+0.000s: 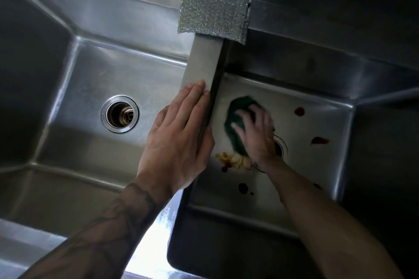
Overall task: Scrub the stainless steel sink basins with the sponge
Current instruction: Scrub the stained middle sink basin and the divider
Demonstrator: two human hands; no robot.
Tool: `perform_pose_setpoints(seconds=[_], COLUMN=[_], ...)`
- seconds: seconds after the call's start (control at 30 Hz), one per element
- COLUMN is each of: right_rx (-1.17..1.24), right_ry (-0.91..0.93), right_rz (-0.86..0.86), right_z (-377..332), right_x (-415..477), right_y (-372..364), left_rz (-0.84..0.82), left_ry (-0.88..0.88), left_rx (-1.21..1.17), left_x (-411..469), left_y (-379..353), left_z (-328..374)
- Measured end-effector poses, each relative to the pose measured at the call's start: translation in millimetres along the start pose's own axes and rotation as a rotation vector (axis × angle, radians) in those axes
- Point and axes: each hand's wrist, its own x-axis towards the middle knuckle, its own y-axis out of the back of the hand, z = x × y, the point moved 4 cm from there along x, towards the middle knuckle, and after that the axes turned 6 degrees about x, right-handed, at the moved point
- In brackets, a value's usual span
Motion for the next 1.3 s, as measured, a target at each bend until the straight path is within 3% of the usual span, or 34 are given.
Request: perform_pose_setpoints(seconds=[0.07,0.13,0.27,0.33,0.5,0.57,0.67,0.7,0.77,0.87,0.93,1.03,1.1,1.17,1.3], right_rx=[0.015,0.064,0.110,0.080,0.079,0.126,0.135,0.120,0.074,0.044,0.092,0.119,0.110,0.069,0.059], right_ry=[-0.296,-0.331,0.200,0.249,-0.300,-0.188,0.232,0.280,0.170,-0.232,-0.306,0.057,0.250,0.146,-0.315], right_rz=[0.133,0.155,-0.088,-0.120,0.132,0.078,-0.136,-0.164,-0.107,0.073,0.129,-0.056,-0.150,-0.113,0.094], right_z=[0.2,-26.2,-45.7,-21.9,-19.6,-47.7,-55.4,-43.4,-19.0,-13.6,-39.6,-64.8,-43.4,-12.0,-4.4], right_x=[26.1,23.4,-36.7,-31.0,12.9,-7.0,-54.8,-57.1,-38.5,-1.4,-4.4,-46.8,-57.7,-39.4,1.6], right_y=[2.4,-1.1,-7.8,-2.9,3.8,-4.7,-7.0,-4.9,0.2,-0.1,-4.8,-13.4,-6.8,1.2,4.3], left_rz=[-0.001,-0.011,-0.008,0.007,-0.009,-0.011,-0.015,-0.013,-0.003,-0.010,-0.021,-0.028,-0.023,-0.012,-0.010], left_ry=[-0.002,0.001,0.001,0.002,-0.009,-0.001,0.005,0.009,0.004,-0.005,0.002,0.011,0.016,0.013,0.006], left_rx=[0.005,0.006,0.002,0.015,0.019,0.008,0.001,0.001,0.008,0.001,-0.009,-0.014,-0.015,-0.006,-0.011], left_x=[0.3,-0.2,0.1,0.4,0.5,0.5,1.2,1.3,1.1,0.9,0.7,1.4,1.3,1.3,0.7], left_y=[-0.6,0.4,0.8,1.2,0.4,1.5,2.4,2.6,2.6,1.6,2.5,3.6,4.1,3.9,3.2], left_z=[-0.2,0.0,0.1,-0.4,-0.4,0.6,0.7,0.7,0.7,0.2,0.6,1.7,1.2,0.7,0.1])
